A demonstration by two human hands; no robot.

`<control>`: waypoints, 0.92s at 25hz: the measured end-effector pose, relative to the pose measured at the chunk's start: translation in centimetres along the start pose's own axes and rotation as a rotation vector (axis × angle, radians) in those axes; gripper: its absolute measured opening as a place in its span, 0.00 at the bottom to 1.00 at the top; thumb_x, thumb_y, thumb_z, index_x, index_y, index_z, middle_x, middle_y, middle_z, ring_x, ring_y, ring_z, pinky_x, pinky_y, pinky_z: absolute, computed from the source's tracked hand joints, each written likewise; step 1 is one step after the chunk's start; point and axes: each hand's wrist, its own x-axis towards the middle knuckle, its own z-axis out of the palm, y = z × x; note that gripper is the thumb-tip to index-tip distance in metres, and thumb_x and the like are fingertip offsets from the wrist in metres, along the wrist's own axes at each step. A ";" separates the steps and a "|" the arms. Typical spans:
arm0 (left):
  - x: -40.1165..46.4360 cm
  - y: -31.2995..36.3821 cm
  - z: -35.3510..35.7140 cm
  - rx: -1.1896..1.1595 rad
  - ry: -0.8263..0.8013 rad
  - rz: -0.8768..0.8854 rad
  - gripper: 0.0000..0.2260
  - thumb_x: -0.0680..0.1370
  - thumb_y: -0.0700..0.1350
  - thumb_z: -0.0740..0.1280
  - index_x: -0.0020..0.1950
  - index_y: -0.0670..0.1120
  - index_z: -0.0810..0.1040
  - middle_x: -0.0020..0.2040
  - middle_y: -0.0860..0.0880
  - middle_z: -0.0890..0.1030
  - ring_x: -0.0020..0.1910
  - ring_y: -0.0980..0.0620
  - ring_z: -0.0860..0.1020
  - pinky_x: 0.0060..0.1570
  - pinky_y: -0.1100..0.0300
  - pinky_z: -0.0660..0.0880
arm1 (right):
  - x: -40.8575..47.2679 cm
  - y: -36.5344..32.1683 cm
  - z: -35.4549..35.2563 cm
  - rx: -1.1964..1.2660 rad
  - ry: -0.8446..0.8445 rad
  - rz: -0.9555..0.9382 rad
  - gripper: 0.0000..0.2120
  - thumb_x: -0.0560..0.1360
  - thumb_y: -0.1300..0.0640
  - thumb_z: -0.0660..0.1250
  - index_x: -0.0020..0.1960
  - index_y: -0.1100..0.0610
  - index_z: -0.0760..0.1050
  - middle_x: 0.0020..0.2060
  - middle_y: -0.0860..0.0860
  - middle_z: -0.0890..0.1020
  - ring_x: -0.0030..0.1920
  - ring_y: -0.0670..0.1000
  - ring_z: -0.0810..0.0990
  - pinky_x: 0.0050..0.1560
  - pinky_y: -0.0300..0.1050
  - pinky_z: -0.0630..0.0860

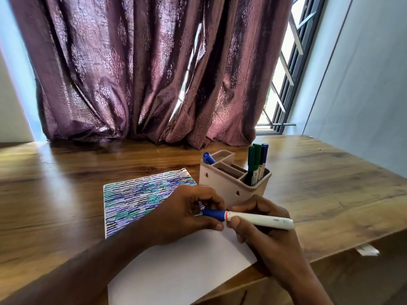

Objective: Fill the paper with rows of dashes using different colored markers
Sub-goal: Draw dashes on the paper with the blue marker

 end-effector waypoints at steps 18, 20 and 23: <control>0.9 0.2 -2.6 -0.218 -0.437 -0.202 0.07 0.79 0.43 0.66 0.49 0.46 0.85 0.37 0.52 0.82 0.39 0.56 0.77 0.42 0.62 0.73 | -0.7 0.6 0.5 -0.078 -0.070 -0.285 0.09 0.71 0.49 0.72 0.43 0.54 0.80 0.37 0.40 0.83 0.33 0.45 0.81 0.34 0.29 0.75; 1.2 0.3 -2.8 -0.246 -0.483 -0.221 0.07 0.79 0.44 0.66 0.49 0.47 0.84 0.38 0.53 0.82 0.39 0.56 0.77 0.41 0.63 0.73 | -0.8 0.4 0.6 -0.087 -0.054 -0.316 0.11 0.72 0.43 0.70 0.44 0.50 0.78 0.39 0.36 0.82 0.34 0.43 0.81 0.35 0.29 0.76; 1.3 0.3 -2.8 -0.364 -0.564 -0.284 0.08 0.80 0.42 0.64 0.49 0.46 0.84 0.39 0.54 0.83 0.36 0.57 0.76 0.38 0.66 0.73 | -0.8 0.4 0.8 -0.103 -0.050 -0.399 0.11 0.72 0.43 0.69 0.46 0.50 0.76 0.42 0.32 0.80 0.36 0.40 0.81 0.38 0.27 0.77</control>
